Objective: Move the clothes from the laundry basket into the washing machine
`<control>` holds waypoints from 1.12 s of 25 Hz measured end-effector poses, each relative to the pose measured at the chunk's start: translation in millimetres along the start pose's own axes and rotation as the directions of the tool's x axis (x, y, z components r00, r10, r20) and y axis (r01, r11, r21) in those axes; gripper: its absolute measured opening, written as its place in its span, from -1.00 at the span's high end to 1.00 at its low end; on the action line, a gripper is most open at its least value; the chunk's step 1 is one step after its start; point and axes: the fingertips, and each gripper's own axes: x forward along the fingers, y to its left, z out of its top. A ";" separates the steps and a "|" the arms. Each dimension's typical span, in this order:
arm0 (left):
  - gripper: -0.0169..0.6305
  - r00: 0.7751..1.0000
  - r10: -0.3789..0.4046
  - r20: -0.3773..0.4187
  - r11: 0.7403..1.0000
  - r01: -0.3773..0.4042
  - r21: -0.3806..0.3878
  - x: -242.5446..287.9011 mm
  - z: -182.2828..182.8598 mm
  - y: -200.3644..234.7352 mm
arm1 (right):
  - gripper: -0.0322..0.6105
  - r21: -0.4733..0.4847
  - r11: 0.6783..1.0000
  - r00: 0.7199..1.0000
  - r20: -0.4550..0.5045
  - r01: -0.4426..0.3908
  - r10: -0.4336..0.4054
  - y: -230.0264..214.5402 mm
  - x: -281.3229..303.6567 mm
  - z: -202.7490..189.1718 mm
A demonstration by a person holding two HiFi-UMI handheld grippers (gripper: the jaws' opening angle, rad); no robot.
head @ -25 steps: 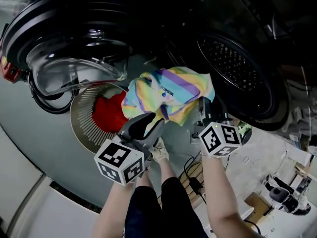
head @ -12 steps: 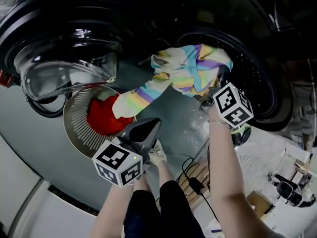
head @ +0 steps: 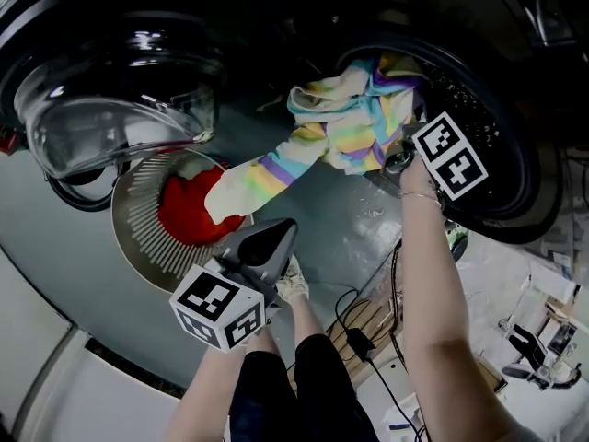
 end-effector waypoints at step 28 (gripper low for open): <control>0.95 0.996 -0.023 0.090 0.999 0.026 -0.031 -5.8 -5.1 20.1 | -0.05 0.043 0.987 0.847 -0.509 -0.156 0.156 55.2 -19.7 -205.4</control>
